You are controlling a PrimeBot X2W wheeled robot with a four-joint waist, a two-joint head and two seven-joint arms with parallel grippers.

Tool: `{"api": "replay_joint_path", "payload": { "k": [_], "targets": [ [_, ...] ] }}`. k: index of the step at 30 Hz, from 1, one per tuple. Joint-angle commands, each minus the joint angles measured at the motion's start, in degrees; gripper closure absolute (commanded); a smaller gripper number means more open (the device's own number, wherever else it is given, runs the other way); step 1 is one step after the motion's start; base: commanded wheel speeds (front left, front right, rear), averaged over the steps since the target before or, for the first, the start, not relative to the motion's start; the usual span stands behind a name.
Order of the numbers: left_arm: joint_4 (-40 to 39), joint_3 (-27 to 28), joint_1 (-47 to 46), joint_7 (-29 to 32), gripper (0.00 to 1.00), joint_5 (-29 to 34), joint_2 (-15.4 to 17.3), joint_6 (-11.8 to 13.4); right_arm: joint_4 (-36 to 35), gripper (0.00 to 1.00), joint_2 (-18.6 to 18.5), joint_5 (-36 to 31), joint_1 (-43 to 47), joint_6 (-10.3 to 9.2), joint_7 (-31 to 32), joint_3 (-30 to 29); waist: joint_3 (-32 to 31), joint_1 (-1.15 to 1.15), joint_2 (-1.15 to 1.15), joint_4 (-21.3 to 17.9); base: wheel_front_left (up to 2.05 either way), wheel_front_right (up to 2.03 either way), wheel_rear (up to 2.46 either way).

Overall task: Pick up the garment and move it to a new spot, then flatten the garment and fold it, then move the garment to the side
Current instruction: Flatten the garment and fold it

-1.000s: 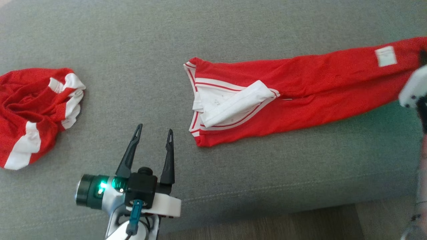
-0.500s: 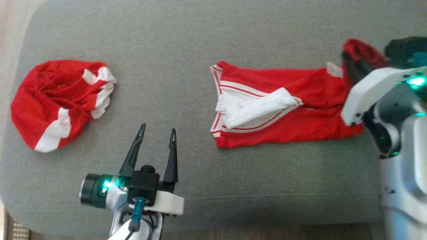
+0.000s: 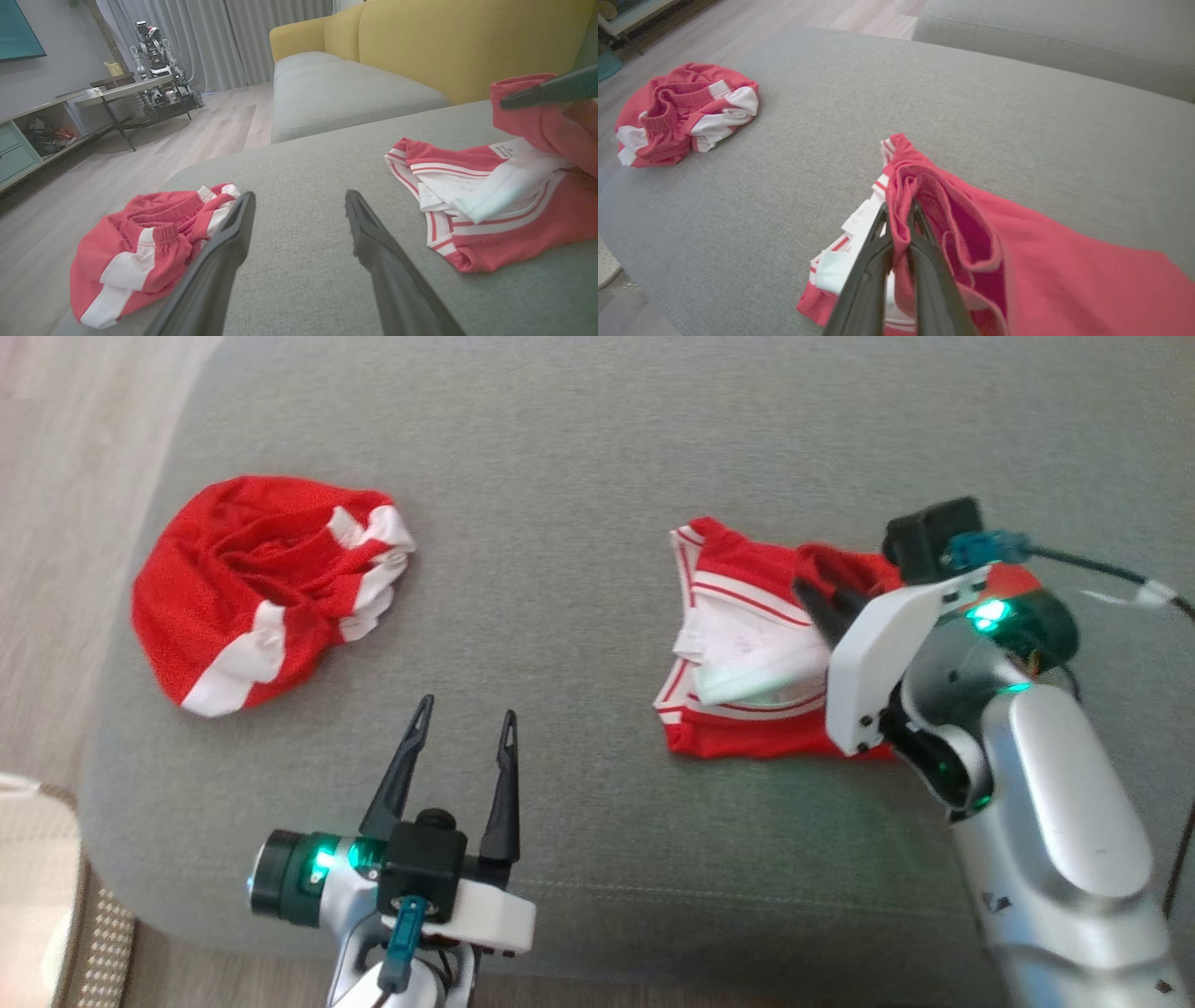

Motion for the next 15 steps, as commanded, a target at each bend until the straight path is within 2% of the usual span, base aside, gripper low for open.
{"api": "replay_joint_path", "payload": {
  "k": [1, 6, 13, 14, 15],
  "targets": [
    [-1.38, 2.31, -1.36, -0.70, 0.00, 0.72, -0.13, -0.24, -0.93, 1.00, 0.94, 1.10, -2.94, -0.02, 0.18, 1.91, 0.14, 0.00, 0.00, 1.41, 0.00, 0.00, 0.00],
    [-1.14, 2.55, -1.29, -0.70, 0.00, 1.20, -1.15, -0.84, 3.77, 1.00, 0.97, 2.32, -4.62, -0.02, -1.01, 3.60, 0.50, 0.00, 0.00, 3.58, 0.00, 0.00, 0.00],
    [-0.85, 2.51, -1.01, -0.70, 0.00, 1.80, -2.43, -1.74, 10.87, 1.00, 0.97, 1.60, -7.01, -0.02, -4.67, 2.97, 0.47, 0.00, 0.00, 5.38, 0.00, 0.00, 0.00],
    [-0.81, 2.54, -0.92, -0.70, 0.00, 1.87, -2.57, -1.87, 12.03, 0.96, 0.97, 1.54, -7.39, -0.02, -5.21, 2.88, 0.48, 0.00, 0.00, 5.55, 0.00, 0.00, 0.00],
    [-0.73, 2.59, -0.83, -0.70, 0.00, 1.94, -2.69, -1.99, 13.07, 0.51, 0.98, 1.64, -7.75, -0.02, -5.83, 2.84, 0.48, 0.00, 0.00, 5.69, 0.00, 0.00, 0.00]
  ]
}}
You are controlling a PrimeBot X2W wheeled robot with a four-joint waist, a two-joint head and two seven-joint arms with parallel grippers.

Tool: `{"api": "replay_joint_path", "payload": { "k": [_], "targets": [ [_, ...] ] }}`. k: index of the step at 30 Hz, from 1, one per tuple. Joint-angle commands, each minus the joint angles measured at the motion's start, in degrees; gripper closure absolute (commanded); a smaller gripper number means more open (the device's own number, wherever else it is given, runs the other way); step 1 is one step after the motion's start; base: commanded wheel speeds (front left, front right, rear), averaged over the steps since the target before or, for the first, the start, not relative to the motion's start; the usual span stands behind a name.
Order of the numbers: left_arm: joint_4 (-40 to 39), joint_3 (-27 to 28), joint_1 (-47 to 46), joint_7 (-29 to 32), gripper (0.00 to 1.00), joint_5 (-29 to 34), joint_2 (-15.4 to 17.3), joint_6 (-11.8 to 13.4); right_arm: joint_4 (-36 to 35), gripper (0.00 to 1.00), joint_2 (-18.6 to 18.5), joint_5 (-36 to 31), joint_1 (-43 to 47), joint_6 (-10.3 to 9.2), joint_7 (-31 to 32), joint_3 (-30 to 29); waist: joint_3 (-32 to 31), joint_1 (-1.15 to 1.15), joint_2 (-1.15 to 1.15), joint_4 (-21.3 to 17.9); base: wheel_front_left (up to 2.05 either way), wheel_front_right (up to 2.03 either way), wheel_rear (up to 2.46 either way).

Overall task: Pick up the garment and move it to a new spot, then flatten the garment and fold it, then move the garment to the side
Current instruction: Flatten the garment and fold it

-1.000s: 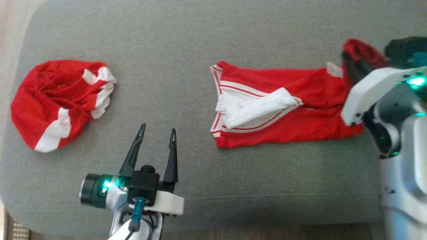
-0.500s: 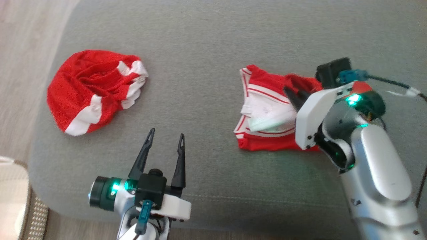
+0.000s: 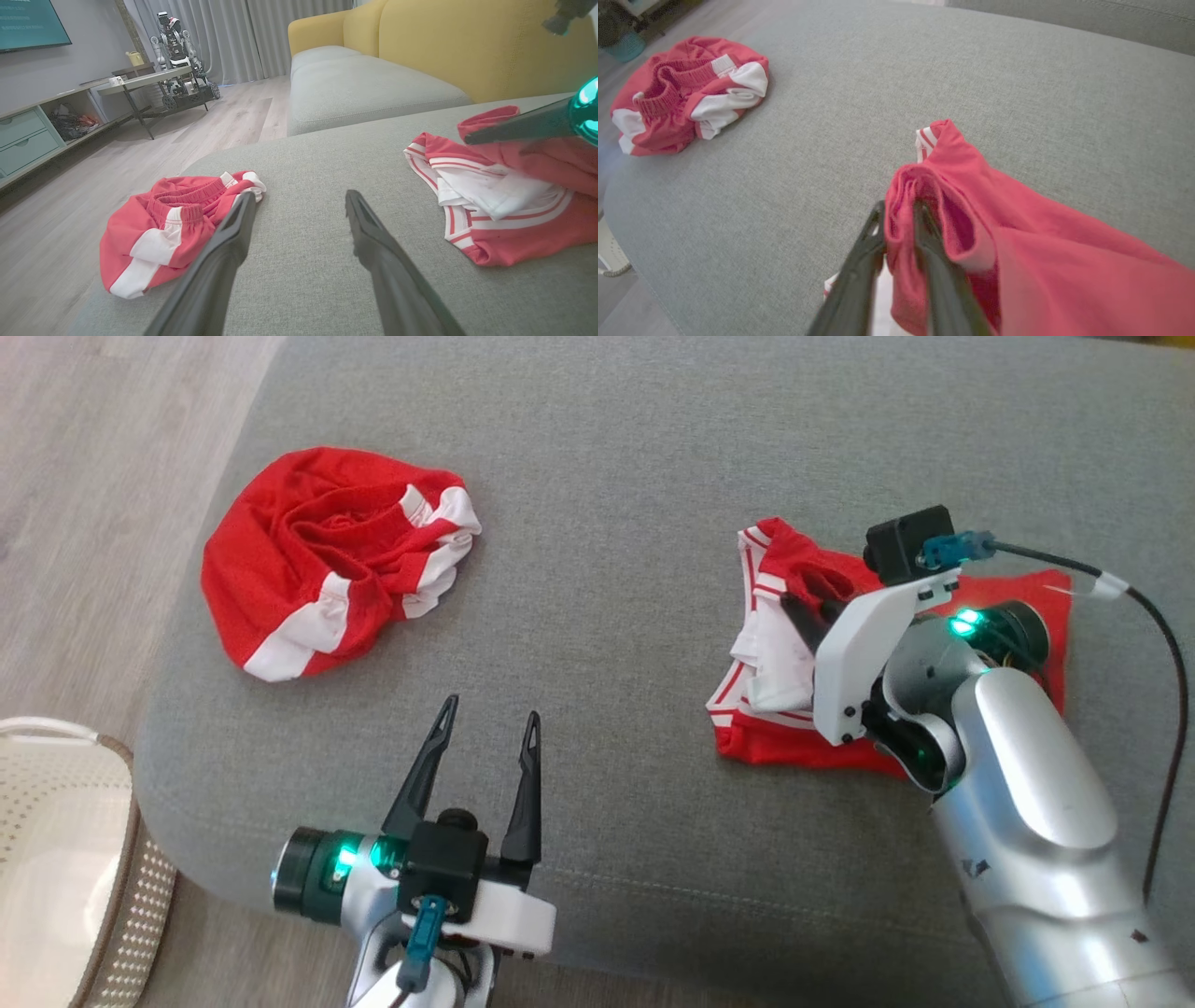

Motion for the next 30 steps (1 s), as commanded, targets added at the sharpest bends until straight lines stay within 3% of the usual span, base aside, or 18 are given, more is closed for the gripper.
{"api": "replay_joint_path", "payload": {
  "k": [1, 8, 14, 18, 20, 21, 22, 23, 24, 30],
  "targets": [
    [-1.49, 2.46, -0.70, -0.69, 0.00, 0.64, -0.09, -0.22, -1.88, 0.00, 0.98, 0.30, -2.69, -0.01, -1.06, 0.88, -0.04, 0.00, 0.00, 0.08, 0.00, 0.00, 0.00],
    [-1.20, 3.68, 0.51, -0.69, 0.00, 1.21, 0.40, -0.61, -5.73, 0.00, 0.98, 1.83, -3.64, -0.01, -9.38, 0.85, -1.46, 0.00, 0.00, -2.72, 0.00, 0.00, 0.00],
    [-1.76, 4.00, 1.22, -0.69, 0.00, 1.72, 0.39, -0.84, -12.75, 0.00, -0.40, -5.49, 1.71, -0.01, -10.87, -7.09, -2.78, 0.00, 0.00, -6.01, 0.00, 0.00, 0.00],
    [-2.10, 3.95, 1.47, -0.69, 0.00, 2.14, 0.25, -1.02, -18.22, 0.00, -1.50, -7.00, 9.30, -0.01, -9.99, -12.97, -2.96, 0.00, 0.00, -6.88, 0.00, 0.00, 0.00],
    [-2.40, 4.12, 1.65, -0.69, 0.00, 2.29, 0.32, -1.01, -20.93, 0.25, -1.85, -7.68, 13.40, -0.01, -9.35, -14.95, -2.68, 0.00, 0.00, -7.22, 0.00, 0.00, 0.00],
    [-2.54, 4.24, 1.69, -0.69, 0.00, 2.34, 0.36, -1.01, -22.04, 0.49, -1.77, -7.68, 15.31, -0.01, -9.03, -15.62, -2.51, 0.00, 0.00, -7.36, 0.00, 0.00, 0.00],
    [-2.66, 4.42, 1.74, -0.69, 0.00, 2.36, 0.41, -0.98, -22.95, 0.61, -1.59, -7.36, 17.02, -0.01, -8.68, -15.84, -2.32, 0.00, 0.00, -7.54, 0.00, 0.00, 0.00],
    [-2.72, 4.57, 1.76, -0.69, 0.00, 2.37, 0.44, -0.99, -23.54, 0.93, -1.43, -7.03, 18.49, -0.01, -8.33, -15.69, -2.16, 0.00, 0.00, -7.68, 0.00, 0.00, 0.00],
    [-2.73, 4.68, 1.78, -0.69, 0.00, 2.36, 0.44, -1.06, -23.84, 1.00, -1.35, -6.88, 19.68, -0.01, -7.99, -15.29, -2.05, 0.00, 0.00, -7.75, 0.00, 0.00, 0.00],
    [-2.44, 4.52, 1.20, -0.69, 0.00, 2.61, -0.07, -1.84, -20.15, 1.00, -0.74, -7.17, 20.83, -0.01, -7.03, -12.98, -1.75, 0.00, 0.00, -7.01, 0.00, 0.00, 0.00]
  ]
}}
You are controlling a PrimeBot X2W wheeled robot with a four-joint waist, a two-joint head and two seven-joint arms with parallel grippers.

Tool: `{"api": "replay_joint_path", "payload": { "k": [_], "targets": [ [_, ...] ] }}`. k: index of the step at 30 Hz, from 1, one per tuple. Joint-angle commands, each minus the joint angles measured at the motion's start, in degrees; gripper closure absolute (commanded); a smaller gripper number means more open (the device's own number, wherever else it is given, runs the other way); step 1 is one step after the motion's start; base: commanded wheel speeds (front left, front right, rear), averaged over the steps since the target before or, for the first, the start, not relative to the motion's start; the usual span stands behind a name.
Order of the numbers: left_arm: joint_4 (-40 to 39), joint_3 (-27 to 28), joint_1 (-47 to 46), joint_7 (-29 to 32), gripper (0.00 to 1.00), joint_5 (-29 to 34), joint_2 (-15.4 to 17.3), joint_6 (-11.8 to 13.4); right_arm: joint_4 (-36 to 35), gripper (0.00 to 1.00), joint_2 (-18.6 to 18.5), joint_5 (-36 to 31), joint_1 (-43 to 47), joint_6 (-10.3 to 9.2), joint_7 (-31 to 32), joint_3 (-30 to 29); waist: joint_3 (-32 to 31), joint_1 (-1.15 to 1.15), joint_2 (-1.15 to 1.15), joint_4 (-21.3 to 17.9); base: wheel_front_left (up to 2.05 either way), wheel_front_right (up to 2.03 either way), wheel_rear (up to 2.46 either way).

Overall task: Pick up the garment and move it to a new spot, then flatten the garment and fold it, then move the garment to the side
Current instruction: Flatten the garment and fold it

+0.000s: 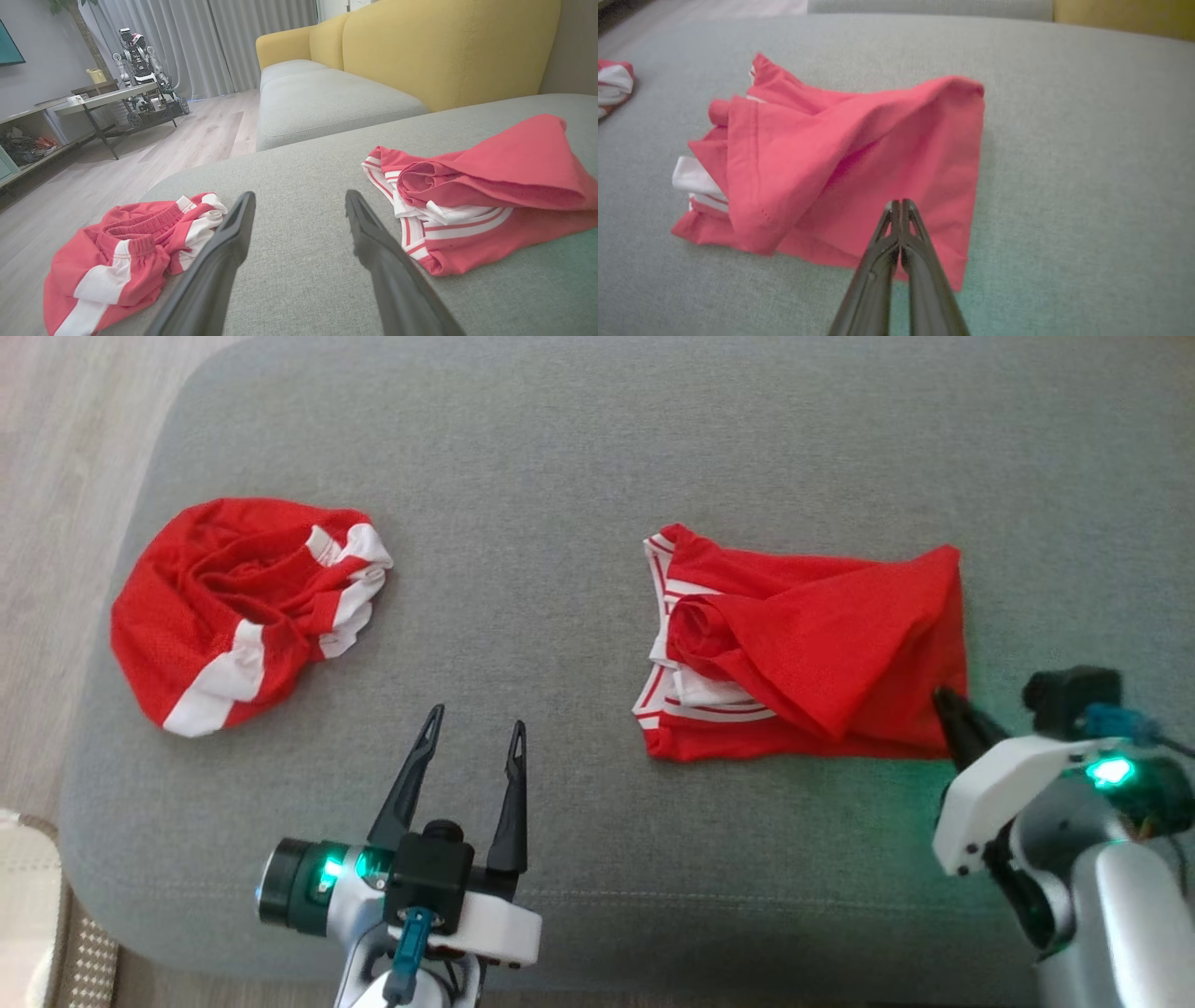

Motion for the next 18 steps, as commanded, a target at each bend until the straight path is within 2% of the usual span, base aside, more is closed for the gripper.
{"api": "replay_joint_path", "payload": {
  "k": [1, 8, 18],
  "targets": [
    [-1.82, 1.70, -1.31, -0.70, 0.00, 0.66, -0.16, -0.42, 0.46, 1.00, 0.08, -0.67, -2.57, -0.02, 0.35, 2.14, 0.13, 0.00, 0.00, 0.86, 0.00, 0.00, 0.00],
    [-1.56, 1.70, -1.46, -0.70, 0.00, 0.71, -0.89, -0.79, 9.57, 1.00, 0.21, -1.06, -6.75, -0.02, -1.97, 3.51, 0.98, 0.00, 0.00, 4.03, 0.00, 0.00, 0.00],
    [-1.62, 1.39, -1.77, -0.70, 0.00, 1.17, -2.58, -1.25, 20.69, 1.00, -0.02, -0.64, -19.03, -0.02, -6.15, 3.66, 2.57, 0.00, 0.00, 9.17, 0.00, 0.00, 0.00]
  ]
}}
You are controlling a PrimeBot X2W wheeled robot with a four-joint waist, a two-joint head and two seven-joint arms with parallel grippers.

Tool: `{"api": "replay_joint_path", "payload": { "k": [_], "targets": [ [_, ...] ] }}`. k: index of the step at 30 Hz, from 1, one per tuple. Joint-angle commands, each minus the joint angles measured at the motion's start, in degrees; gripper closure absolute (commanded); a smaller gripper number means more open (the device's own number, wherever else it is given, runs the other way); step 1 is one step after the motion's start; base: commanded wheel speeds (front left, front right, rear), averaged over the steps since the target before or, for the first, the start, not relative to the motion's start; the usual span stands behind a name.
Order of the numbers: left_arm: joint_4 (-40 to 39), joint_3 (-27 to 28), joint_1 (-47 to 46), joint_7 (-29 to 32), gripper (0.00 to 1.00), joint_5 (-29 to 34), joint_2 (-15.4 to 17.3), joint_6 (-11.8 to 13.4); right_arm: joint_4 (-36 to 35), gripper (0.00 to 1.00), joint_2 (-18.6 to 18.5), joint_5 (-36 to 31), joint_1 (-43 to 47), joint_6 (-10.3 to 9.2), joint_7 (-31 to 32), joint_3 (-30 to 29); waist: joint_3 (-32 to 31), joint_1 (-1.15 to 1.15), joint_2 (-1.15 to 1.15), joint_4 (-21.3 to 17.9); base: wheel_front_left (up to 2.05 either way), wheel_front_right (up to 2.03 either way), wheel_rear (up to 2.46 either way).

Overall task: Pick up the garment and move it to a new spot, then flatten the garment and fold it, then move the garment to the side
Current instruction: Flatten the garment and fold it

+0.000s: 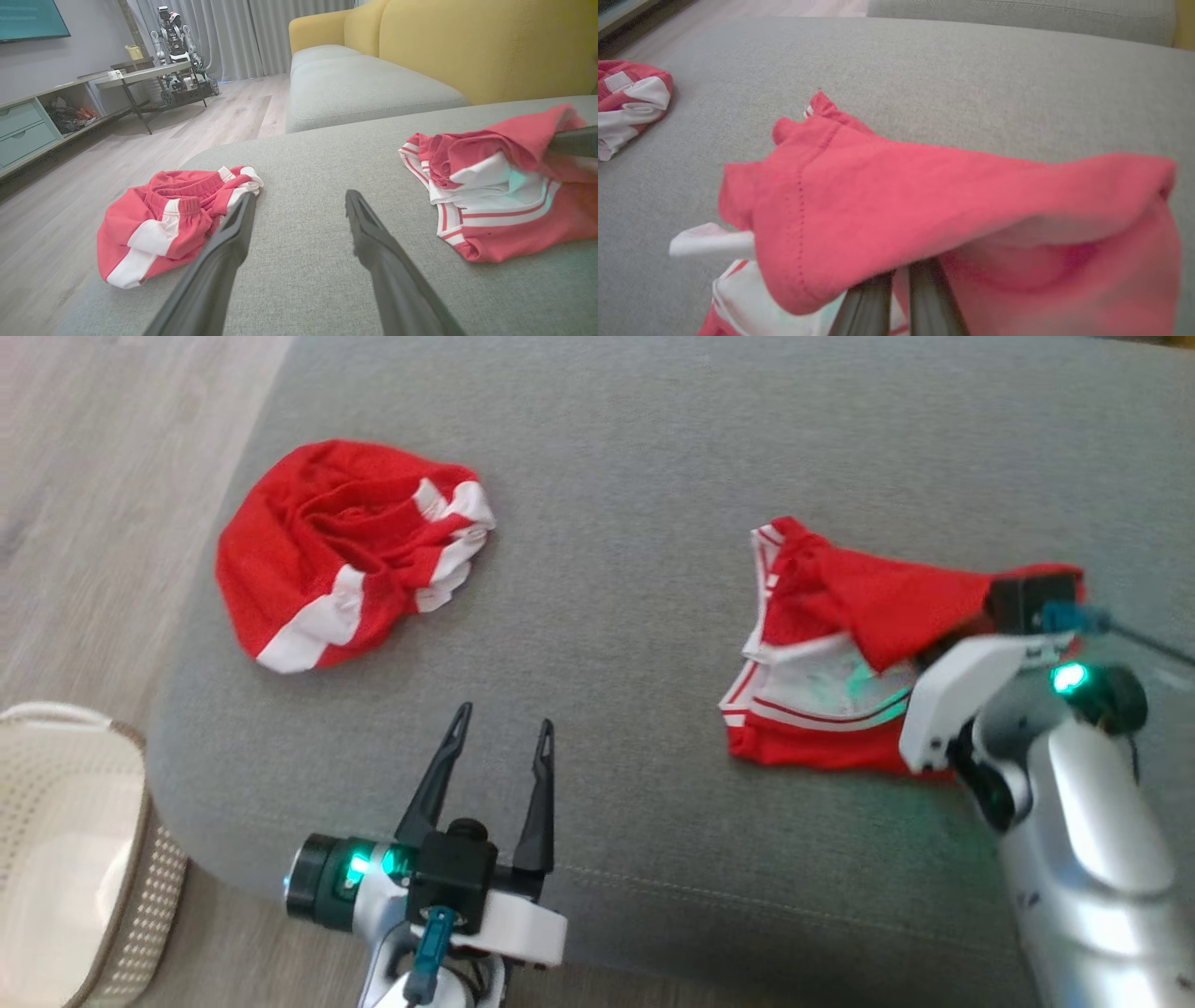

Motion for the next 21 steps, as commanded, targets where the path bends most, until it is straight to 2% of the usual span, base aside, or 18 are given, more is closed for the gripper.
{"api": "replay_joint_path", "payload": {
  "k": [1, 10, 16, 17, 19, 20, 21],
  "targets": [
    [-1.78, 1.63, -1.68, -0.69, 0.00, 0.70, -0.25, -0.18, -1.27, 1.00, -0.37, -0.42, -3.24, -0.02, -0.71, 1.39, 0.59, 0.00, 0.00, 0.96, 0.00, 0.00, 0.00],
    [-1.75, 1.86, -2.00, -0.69, 0.00, 1.11, -1.17, -0.67, 2.89, 1.00, -1.87, -0.64, -11.95, -0.02, -0.57, 1.45, 2.02, 0.00, 0.00, 2.40, 0.00, 0.00, 0.00],
    [-1.52, 2.10, -2.24, -0.69, 0.00, 1.47, -1.28, -1.11, 3.70, 1.00, -3.11, -0.56, -13.54, -0.02, -5.34, 1.96, 1.78, 0.00, 0.00, 0.85, 0.00, 0.00, 0.00],
    [-1.52, 2.11, -2.33, -0.69, 0.00, 1.59, -1.29, -1.15, 3.93, 0.95, -3.21, -1.04, -13.47, -0.02, -6.68, 1.64, 1.63, 0.00, 0.00, 0.60, 0.00, 0.00, 0.00],
    [-1.54, 2.30, -2.31, -0.69, 0.00, 1.72, -1.22, -1.10, 4.09, 0.64, -2.97, -1.48, -12.79, -0.02, -8.83, 1.05, 1.29, 0.00, 0.00, 0.07, 0.00, 0.00, 0.00],
    [-1.57, 2.43, -2.23, -0.69, 0.00, 1.76, -1.15, -1.06, 3.91, 0.56, -3.01, -1.75, -12.24, -0.02, -9.73, 1.27, 1.17, 0.00, 0.00, -0.21, 0.00, 0.00, 0.00],
    [-1.60, 2.54, -2.16, -0.69, 0.00, 1.78, -1.07, -1.04, 3.55, 0.41, -3.18, -1.92, -11.55, -0.02, -10.55, 1.79, 1.05, 0.00, 0.00, -0.44, 0.00, 0.00, 0.00]
  ]
}}
